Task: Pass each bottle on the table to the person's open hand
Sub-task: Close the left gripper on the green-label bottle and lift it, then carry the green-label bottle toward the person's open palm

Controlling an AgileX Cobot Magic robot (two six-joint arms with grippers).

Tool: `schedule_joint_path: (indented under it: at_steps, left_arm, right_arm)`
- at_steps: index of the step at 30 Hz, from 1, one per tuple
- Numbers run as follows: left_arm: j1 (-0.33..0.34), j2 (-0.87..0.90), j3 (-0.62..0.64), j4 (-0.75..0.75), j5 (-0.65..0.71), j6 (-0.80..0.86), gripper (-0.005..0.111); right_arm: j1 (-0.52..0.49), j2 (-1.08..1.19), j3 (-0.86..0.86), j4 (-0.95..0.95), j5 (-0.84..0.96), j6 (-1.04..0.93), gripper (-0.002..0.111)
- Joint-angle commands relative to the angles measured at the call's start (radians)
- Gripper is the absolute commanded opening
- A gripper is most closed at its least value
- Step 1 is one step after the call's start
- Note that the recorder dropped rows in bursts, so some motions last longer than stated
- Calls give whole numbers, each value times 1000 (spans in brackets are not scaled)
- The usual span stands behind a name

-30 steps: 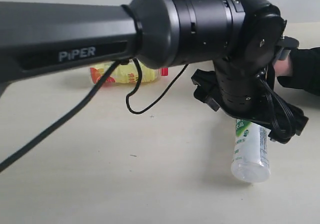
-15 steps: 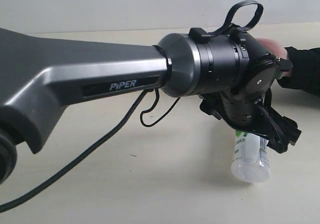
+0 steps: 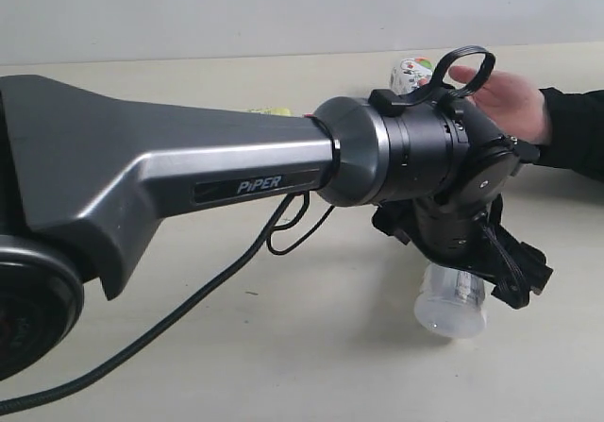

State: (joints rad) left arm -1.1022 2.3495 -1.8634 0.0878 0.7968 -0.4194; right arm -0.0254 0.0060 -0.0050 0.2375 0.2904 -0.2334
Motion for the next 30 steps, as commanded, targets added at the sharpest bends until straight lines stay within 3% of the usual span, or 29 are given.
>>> schedule_joint_path:
  at_steps: [1,2,4,5,6,7,8,23,30]
  left_arm:
    - [-3,0,-8,10,44,-5,101]
    - [-3,0,-8,10,46,-5,99]
    - [-3,0,-8,10,46,-7,77]
    - [-3,0,-8,10,46,-7,53]
    - [-3,0,-8,10,46,-7,39]
    - [-3,0,-8,10,46,-7,7]
    - [-3,0,-8,10,46,-3,2]
    - [-3,-163,-8,-2,149,-8,2]
    - [-3,-237,-8,-8,95,-11,2]
  right_arm:
    - [-6,-6,5,-4,-6,-1,0]
    - [-6,-6,5,-4,-6,-1,0]
    - [-6,-6,5,-4,-6,-1,0]
    - [-6,-6,5,-4,-6,-1,0]
    - [-6,-6,5,-4,-6,-1,0]
    - [-6,-6,5,-4,-6,-1,0]
    - [-6,-6,5,-4,-6,-1,0]
    - [-6,-6,5,-4,-6,-1,0]
    - [-6,-6,5,-4,-6,-1,0]
